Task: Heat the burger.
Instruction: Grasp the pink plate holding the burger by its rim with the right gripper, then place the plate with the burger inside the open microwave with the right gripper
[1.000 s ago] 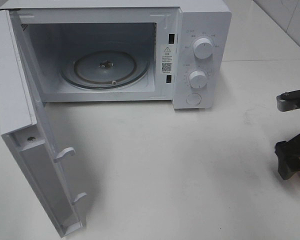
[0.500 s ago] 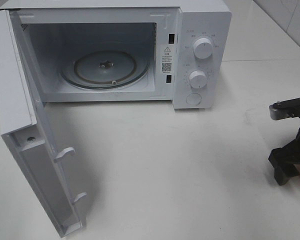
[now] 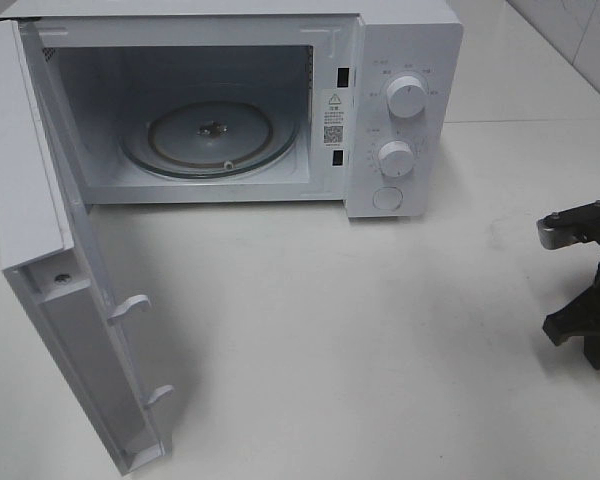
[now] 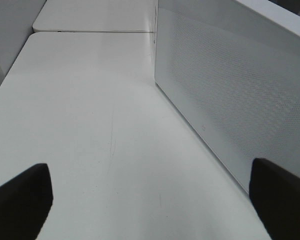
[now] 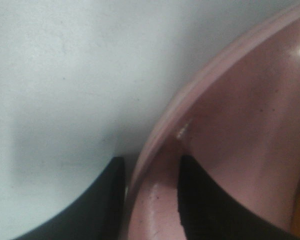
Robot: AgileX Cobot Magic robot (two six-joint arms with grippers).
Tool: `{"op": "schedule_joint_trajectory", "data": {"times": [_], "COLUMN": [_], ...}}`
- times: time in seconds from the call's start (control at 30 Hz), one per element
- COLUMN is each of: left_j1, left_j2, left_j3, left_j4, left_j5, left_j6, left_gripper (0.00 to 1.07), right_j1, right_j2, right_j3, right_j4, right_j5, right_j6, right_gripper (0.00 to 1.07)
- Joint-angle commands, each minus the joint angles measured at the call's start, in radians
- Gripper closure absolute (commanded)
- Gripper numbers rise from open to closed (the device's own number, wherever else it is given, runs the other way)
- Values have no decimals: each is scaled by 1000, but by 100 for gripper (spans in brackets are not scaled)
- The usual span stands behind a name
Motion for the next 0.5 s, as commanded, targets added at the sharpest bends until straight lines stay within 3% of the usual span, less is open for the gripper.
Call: {"op": "schedule_joint_trajectory", "data": {"times": [0.03, 0.1, 0.17, 0.5], "left_j1": [3, 3, 3, 3], "left_j2": [-19, -19, -19, -19], "left_j3": [2, 2, 2, 2], "left_j4": [-4, -4, -4, -4], "left_j5": [-15, -15, -15, -15], "left_j6": [0, 0, 0, 0], "left_gripper": [7, 7, 7, 7], "right_j1": [-5, -5, -5, 11], "right_j2": [6, 6, 6, 3], "right_j3": [5, 5, 5, 3], "right_j4": [-23, -29, -29, -39], "right_j5": [9, 8, 4, 37], "right_j6": [7, 7, 7, 74], "right_gripper": [89, 104, 107, 107]}}
